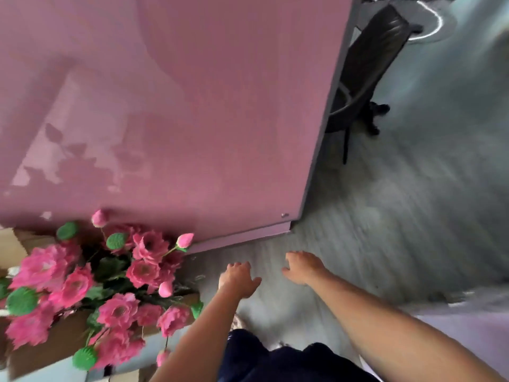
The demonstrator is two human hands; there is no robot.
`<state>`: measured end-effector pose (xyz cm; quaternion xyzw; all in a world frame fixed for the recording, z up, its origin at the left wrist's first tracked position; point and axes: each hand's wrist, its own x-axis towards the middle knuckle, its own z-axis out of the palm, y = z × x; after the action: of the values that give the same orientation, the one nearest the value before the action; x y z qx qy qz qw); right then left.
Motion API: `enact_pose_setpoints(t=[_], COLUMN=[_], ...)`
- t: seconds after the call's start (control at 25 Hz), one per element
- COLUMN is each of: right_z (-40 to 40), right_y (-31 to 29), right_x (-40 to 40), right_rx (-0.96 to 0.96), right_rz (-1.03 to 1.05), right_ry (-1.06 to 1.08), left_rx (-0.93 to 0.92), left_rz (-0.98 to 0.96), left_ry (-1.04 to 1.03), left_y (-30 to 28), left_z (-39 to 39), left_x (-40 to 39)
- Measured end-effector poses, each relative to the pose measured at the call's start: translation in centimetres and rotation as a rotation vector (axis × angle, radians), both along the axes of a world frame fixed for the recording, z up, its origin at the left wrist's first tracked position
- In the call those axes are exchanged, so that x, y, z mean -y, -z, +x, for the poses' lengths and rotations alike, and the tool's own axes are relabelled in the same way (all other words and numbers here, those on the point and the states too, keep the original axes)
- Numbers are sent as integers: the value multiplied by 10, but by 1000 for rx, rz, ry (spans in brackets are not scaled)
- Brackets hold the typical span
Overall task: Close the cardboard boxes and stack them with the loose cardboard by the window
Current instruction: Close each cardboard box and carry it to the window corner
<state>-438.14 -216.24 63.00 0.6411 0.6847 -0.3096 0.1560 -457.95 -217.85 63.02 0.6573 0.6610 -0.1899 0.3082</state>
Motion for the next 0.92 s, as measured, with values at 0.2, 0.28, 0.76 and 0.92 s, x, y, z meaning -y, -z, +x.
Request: enact_pose_setpoints(t=[0.2,0.28,0.76,0.92], right_z=[86,109,281,375], right_y=[-2,-7,-15,0], right_x=[-37,-53,-126,-154], right_rx=[30,39,-5,-9], right_rz=[-12,-11,-73,-122], right_ry=[303,402,888,919], left_rx=[-31,-43,-61,-37], left_rz=[-43,-42,-84,-82], left_ry=[354,475,941,961], left_y=[7,7,16,17], left_z=[87,116,343,449], left_x=[-100,-134,-294,-332])
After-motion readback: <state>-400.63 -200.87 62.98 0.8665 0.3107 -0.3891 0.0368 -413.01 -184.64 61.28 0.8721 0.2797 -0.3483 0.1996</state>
